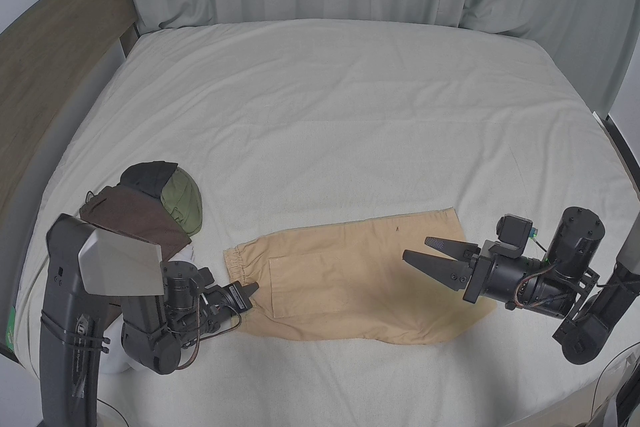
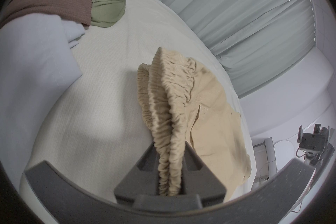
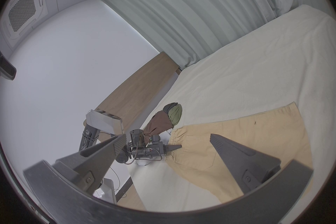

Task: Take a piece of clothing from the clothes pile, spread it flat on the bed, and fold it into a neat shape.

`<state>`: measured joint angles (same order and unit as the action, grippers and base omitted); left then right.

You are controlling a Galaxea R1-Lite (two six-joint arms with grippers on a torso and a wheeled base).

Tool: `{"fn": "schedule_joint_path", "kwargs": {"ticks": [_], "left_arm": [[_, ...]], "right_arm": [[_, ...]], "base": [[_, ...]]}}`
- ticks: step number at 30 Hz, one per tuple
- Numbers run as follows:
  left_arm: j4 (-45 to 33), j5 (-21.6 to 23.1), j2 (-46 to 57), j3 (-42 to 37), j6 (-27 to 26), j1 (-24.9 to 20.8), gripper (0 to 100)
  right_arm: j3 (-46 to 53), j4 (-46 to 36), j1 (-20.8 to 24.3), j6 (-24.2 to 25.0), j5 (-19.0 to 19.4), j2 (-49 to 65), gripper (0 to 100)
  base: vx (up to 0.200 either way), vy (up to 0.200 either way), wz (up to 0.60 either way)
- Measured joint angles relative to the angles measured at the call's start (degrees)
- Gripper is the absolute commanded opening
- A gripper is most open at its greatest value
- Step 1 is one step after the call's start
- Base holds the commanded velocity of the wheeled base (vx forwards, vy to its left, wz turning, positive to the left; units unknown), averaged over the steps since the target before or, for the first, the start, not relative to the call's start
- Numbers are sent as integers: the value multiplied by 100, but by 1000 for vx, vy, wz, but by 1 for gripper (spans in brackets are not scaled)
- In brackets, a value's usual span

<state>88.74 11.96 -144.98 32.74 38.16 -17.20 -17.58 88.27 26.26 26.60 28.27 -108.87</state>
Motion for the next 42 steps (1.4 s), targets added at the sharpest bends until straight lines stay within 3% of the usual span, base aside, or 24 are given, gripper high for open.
{"fn": "schedule_joint_path", "kwargs": {"ticks": [17,24,36,42], "left_arm": [[22,421,599,-483,177,-2,0],[24,952,945,-874,178,52,0],[24,1251,1243,-1182,144,255,0],[22,1604,1357,-1307,128,489,0]], "right_arm": [[9,-2,-11,2,0,0,100],[6,0,-22,2,0,0,100],[6,0,-24,2,2,0,100],[9,0,-27,2,2,0,100]], "base": [[0,0,0],[0,0,0],[0,0,0],[0,0,0]]}}
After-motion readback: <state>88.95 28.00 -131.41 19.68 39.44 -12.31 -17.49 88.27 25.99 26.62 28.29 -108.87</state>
